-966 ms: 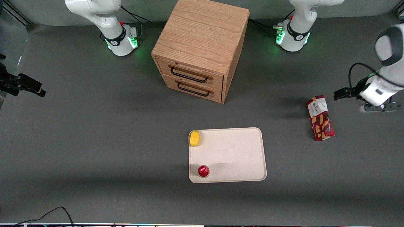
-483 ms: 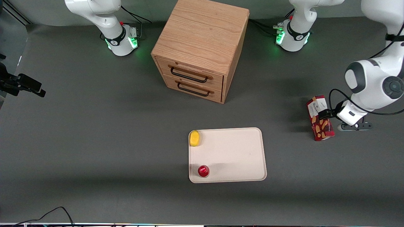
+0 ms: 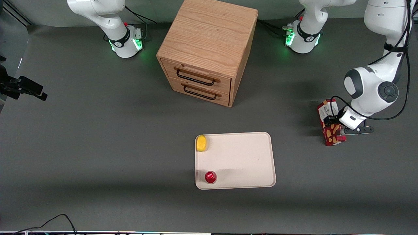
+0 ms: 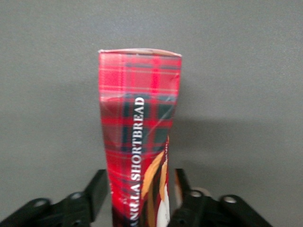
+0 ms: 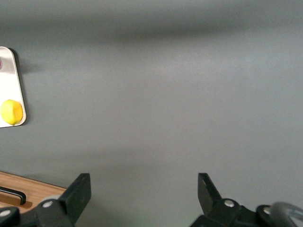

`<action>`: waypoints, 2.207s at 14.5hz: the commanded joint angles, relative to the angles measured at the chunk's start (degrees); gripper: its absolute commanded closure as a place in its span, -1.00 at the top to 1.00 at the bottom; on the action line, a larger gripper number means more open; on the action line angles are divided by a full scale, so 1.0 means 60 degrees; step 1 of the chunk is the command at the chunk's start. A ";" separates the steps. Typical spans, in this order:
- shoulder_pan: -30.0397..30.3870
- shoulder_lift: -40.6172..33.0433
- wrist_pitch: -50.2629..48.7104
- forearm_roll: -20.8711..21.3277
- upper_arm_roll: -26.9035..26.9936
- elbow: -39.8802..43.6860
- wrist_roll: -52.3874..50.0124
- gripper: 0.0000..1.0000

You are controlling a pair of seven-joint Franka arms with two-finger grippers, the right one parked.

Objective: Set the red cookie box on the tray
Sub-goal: 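Close the left gripper on the box and lift it upright, then carry the held box over the white tray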

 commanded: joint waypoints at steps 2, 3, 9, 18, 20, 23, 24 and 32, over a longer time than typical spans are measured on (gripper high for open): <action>-0.0313 -0.0200 0.0058 -0.0298 0.0048 -0.0117 0.0169 -1.00; -0.0401 -0.0273 -0.0045 -0.0298 0.0034 -0.0059 0.0082 -1.00; -0.1147 -0.1007 -0.5115 -0.0153 -0.0053 0.3110 -0.2226 -1.00; -0.1675 0.2329 -0.6365 0.1338 -0.2938 0.8567 -0.9537 -1.00; -0.1779 0.3004 -0.5194 0.2042 -0.3319 0.8599 -1.0214 -1.00; -0.1983 0.3869 -0.3668 0.2630 -0.3482 0.8584 -1.0684 -1.00; -0.2129 0.4104 -0.3272 0.2805 -0.3482 0.8555 -1.0758 -1.00; -0.2306 0.4853 -0.1908 0.3041 -0.3496 0.8058 -1.0788 -1.00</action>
